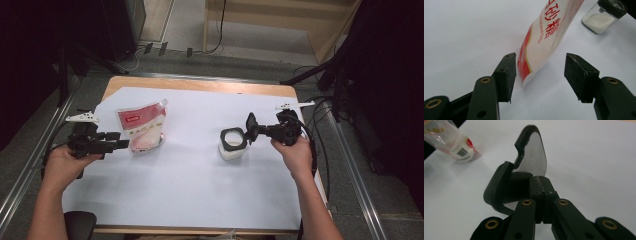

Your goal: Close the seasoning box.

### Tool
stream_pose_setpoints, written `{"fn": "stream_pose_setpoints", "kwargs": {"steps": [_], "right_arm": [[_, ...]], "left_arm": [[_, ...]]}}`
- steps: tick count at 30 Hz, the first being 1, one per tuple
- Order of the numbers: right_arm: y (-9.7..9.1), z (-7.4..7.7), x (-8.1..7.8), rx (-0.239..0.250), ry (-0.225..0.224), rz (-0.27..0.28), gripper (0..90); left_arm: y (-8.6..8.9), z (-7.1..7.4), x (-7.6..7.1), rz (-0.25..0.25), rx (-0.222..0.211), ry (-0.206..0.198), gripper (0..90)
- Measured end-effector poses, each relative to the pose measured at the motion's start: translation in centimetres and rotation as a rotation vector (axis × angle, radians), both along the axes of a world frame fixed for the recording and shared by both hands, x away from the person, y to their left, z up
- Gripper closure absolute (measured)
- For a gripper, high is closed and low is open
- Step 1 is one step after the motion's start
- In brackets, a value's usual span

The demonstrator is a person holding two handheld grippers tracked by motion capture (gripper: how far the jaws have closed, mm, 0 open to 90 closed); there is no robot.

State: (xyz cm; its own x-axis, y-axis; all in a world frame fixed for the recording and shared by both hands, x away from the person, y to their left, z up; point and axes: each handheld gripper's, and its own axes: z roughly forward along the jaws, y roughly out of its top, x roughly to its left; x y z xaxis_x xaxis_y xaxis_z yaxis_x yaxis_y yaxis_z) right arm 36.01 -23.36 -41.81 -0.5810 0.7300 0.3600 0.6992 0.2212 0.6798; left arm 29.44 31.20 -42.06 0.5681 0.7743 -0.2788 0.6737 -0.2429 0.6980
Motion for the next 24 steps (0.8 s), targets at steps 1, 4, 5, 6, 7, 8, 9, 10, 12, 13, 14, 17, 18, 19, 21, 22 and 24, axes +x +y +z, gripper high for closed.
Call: {"fn": "stream_pose_setpoints", "kwargs": {"steps": [1,4,5,6,7,8,9,10,12,13,14,17,18,19,21,22,24], "right_arm": [[0.1,-0.1,0.0,-0.006,0.001,-0.001,90.0],[0.2,-0.1,-0.1,0.001,0.005,-0.005,90.0],[0.3,-0.2,-0.1,0.003,0.004,-0.003,90.0],[0.3,-0.2,-0.2,0.007,0.003,0.000,90.0],[0.4,-0.2,-0.2,0.007,0.003,0.003,90.0],[0.5,-0.2,-0.2,0.012,0.002,0.009,90.0],[0.6,-0.3,-0.2,0.008,0.002,0.012,90.0],[0.7,-0.3,-0.3,0.003,0.001,0.017,90.0],[0.9,-0.4,-0.3,-0.001,0.002,0.020,90.0],[0.9,-0.5,-0.3,-0.006,0.004,0.026,90.0],[1.0,-0.6,-0.4,0.001,0.008,0.022,90.0],[1.1,-0.7,-0.4,0.008,0.008,0.032,90.0],[1.1,-0.8,-0.4,0.010,0.009,0.033,90.0],[1.1,-0.8,-0.4,0.013,0.009,0.034,90.0],[1.3,-0.8,-0.4,0.010,0.008,0.039,90.0],[1.4,-0.8,-0.5,0.011,0.012,0.046,90.0],[1.7,-0.8,-0.5,0.009,0.008,0.060,90.0]], "left_arm": [[-0.1,0.0,0.0,0.006,0.001,0.000,43.3],[-0.1,-0.1,0.1,-0.006,-0.001,0.001,43.0],[-0.1,-0.1,0.1,-0.007,0.002,-0.003,43.5],[-0.1,-0.1,0.2,-0.010,0.004,-0.007,43.8],[-0.1,-0.1,0.2,-0.013,0.005,-0.009,43.8],[-0.1,-0.1,0.2,-0.011,0.001,-0.007,43.8],[-0.1,-0.1,0.2,-0.008,0.000,-0.009,43.7],[-0.1,-0.2,0.2,-0.011,0.003,-0.008,43.7],[-0.2,-0.2,0.2,-0.006,0.003,-0.005,43.5],[-0.1,-0.2,0.2,-0.009,0.005,0.000,43.5],[-0.1,-0.2,0.2,-0.010,0.000,0.007,43.4],[-0.1,-0.3,0.2,-0.007,0.008,0.003,43.1],[-0.1,-0.4,0.2,-0.010,0.010,0.005,43.1],[-0.1,-0.3,0.2,-0.009,0.009,0.005,43.1],[-0.1,-0.4,0.3,-0.010,0.007,0.005,43.1],[-0.1,-0.4,0.3,-0.012,0.005,0.007,42.9],[-0.1,-0.4,0.3,-0.009,0.006,0.011,42.9]]}}
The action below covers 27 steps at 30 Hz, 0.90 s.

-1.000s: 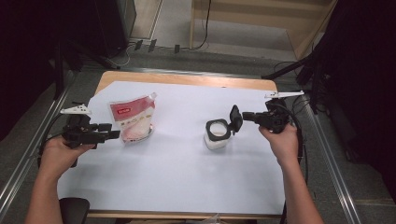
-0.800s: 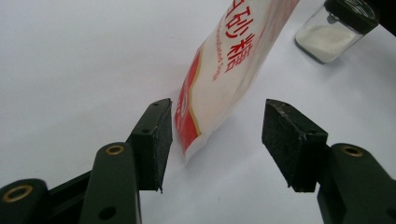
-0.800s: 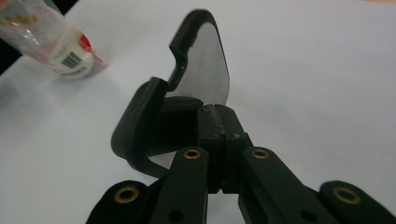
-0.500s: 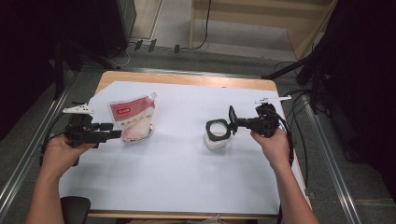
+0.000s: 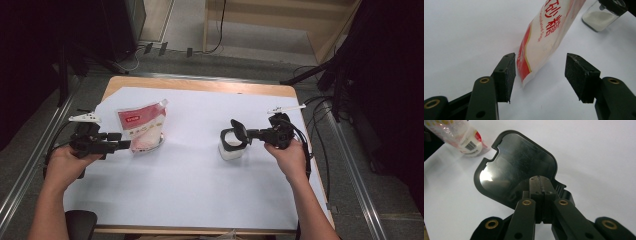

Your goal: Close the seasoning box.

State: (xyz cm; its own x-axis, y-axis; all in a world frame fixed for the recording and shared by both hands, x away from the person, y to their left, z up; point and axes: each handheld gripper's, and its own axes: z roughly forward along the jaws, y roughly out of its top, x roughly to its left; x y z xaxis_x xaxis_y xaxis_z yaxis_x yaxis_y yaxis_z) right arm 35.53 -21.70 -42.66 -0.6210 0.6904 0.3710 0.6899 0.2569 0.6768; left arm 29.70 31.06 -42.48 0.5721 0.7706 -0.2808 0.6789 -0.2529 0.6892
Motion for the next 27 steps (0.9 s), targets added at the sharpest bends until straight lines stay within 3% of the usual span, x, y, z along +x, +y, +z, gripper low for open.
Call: {"fn": "stream_pose_setpoints", "kwargs": {"steps": [11,15,22,27], "right_arm": [[1.7,-0.7,-0.4,-0.035,0.009,0.064,90.0],[2.0,-0.7,-0.5,-0.044,-0.012,0.076,89.9],[1.6,-0.3,-0.6,-0.040,-0.047,0.070,81.0],[0.7,0.0,-0.6,-0.024,-0.084,0.044,67.9]], "left_arm": [[0.0,-0.1,0.0,-0.003,0.001,0.003,42.8],[0.0,-0.1,0.0,-0.004,-0.001,0.004,42.7],[-0.1,-0.1,0.0,-0.004,-0.002,0.009,42.4],[-0.2,-0.2,0.0,-0.005,0.003,0.004,42.3]]}}
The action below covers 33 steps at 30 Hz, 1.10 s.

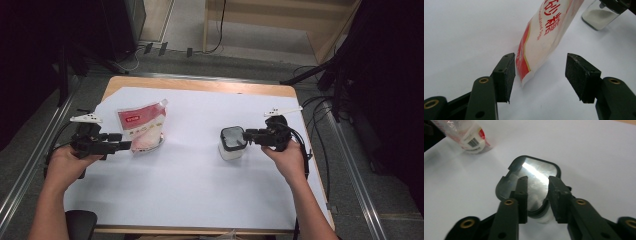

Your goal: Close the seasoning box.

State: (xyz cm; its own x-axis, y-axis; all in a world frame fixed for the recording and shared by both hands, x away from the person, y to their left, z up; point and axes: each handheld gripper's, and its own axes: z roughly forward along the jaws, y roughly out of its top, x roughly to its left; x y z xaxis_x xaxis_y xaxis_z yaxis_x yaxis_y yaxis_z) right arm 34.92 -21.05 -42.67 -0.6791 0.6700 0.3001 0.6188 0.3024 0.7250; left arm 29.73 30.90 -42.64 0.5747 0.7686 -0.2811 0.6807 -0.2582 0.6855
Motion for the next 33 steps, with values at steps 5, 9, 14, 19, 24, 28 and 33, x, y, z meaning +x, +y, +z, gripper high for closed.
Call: {"fn": "stream_pose_setpoints", "kwargs": {"steps": [5,9,14,19,24,28,33], "right_arm": [[-0.9,0.1,0.1,0.007,-0.018,-0.022,60.3],[-1.8,0.1,0.2,0.011,-0.040,-0.042,54.9],[-2.8,-0.4,0.3,-0.018,-0.075,-0.082,46.6],[-3.9,-1.0,0.6,-0.003,-0.066,-0.119,45.2],[-4.9,-2.0,0.9,-0.009,-0.054,-0.151,45.0],[-5.2,-2.6,1.1,-0.011,-0.048,-0.154,46.3],[-5.3,-3.4,1.3,-0.034,-0.044,-0.141,46.6]], "left_arm": [[0.1,0.0,0.1,-0.002,0.000,0.002,42.1],[0.0,-0.1,0.1,0.004,0.000,0.007,41.9],[0.0,-0.2,0.1,-0.002,0.012,0.007,41.7],[0.1,-0.2,0.2,0.001,0.017,0.010,41.7],[0.2,-0.3,0.2,0.005,0.022,0.009,41.6],[0.1,-0.3,0.3,0.001,0.022,0.015,41.3],[0.2,-0.5,0.3,0.002,0.026,0.024,41.2]]}}
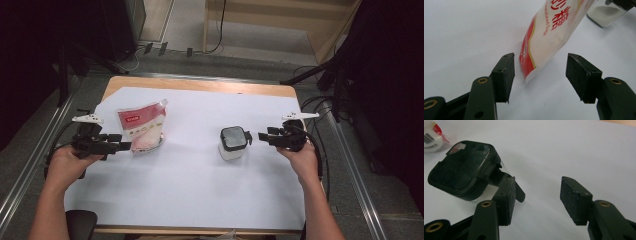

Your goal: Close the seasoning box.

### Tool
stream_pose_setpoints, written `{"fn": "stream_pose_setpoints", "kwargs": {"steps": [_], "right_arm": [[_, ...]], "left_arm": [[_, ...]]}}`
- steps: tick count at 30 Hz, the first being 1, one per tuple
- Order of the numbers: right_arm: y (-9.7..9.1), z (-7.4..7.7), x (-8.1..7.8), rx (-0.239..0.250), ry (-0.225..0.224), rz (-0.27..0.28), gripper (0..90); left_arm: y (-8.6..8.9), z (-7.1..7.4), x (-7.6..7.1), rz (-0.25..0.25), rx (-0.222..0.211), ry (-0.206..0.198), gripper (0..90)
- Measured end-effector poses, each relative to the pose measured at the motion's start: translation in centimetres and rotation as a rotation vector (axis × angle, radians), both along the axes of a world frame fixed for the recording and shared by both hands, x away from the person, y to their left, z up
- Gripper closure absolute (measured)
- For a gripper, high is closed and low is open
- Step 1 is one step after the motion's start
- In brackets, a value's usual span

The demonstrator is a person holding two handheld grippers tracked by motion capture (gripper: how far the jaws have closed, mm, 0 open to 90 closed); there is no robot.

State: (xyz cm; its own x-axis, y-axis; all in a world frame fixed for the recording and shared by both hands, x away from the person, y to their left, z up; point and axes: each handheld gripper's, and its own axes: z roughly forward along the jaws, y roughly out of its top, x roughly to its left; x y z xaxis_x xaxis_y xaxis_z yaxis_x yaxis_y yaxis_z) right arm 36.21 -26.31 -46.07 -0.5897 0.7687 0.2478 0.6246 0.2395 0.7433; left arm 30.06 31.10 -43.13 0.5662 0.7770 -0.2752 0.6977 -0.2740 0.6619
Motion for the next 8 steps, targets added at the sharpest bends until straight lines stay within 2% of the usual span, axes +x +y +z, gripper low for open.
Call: {"fn": "stream_pose_setpoints", "kwargs": {"steps": [8], "right_arm": [[0.02,-0.29,0.05,-0.007,0.005,-0.009,46.6]], "left_arm": [[0.00,-0.11,0.11,-0.001,0.003,0.010,40.7]]}}
